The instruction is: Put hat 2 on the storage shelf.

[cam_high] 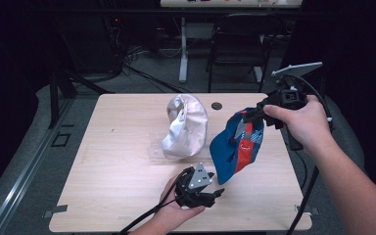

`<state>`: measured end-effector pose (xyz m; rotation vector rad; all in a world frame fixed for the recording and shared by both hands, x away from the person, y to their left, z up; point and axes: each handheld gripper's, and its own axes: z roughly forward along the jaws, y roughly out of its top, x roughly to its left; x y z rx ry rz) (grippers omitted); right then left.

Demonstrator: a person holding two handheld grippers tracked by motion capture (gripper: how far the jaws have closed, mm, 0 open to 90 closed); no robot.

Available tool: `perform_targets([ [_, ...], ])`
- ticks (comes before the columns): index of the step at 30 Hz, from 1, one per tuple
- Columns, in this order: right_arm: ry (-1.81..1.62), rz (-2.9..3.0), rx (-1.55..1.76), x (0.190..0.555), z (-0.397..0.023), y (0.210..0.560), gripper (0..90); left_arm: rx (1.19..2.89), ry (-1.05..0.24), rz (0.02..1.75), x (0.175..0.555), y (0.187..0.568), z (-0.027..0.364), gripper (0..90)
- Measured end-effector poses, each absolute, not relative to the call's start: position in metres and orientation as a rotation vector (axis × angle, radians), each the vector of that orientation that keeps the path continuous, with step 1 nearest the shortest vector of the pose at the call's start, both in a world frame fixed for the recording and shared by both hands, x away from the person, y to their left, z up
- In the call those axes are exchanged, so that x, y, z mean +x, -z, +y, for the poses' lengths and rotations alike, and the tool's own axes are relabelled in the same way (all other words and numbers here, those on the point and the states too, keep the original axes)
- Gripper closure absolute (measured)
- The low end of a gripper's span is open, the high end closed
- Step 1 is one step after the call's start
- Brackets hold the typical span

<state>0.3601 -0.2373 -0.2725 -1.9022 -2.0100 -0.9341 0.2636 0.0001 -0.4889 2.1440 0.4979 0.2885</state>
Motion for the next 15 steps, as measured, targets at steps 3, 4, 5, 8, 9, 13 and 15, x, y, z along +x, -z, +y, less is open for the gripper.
perform_targets([
  [3,0.950,-1.999,-1.898,0.361,-0.237,0.267,77.4,2.152,-0.354,0.506,0.262,0.491,-0.010,42.6],
  [4,0.946,-1.992,-1.905,0.361,-0.237,0.266,77.4,2.153,-0.378,0.514,0.262,0.493,-0.014,42.6],
  [5,0.947,-1.996,-1.907,0.361,-0.236,0.265,77.4,2.148,-0.395,0.524,0.263,0.494,-0.017,42.6],
  [8,0.939,-2.006,-1.912,0.361,-0.235,0.263,77.4,2.144,-0.424,0.552,0.265,0.500,-0.030,44.6],
  [9,0.952,-2.002,-1.913,0.362,-0.234,0.263,77.4,2.163,-0.459,0.555,0.265,0.501,-0.033,47.4],
  [13,0.944,-2.016,-1.909,0.361,-0.232,0.261,77.4,2.184,-0.520,0.566,0.267,0.504,-0.040,71.1],
  [15,0.946,-2.025,-1.900,0.360,-0.232,0.260,77.4,2.192,-0.546,0.560,0.269,0.503,-0.038,78.4],
])
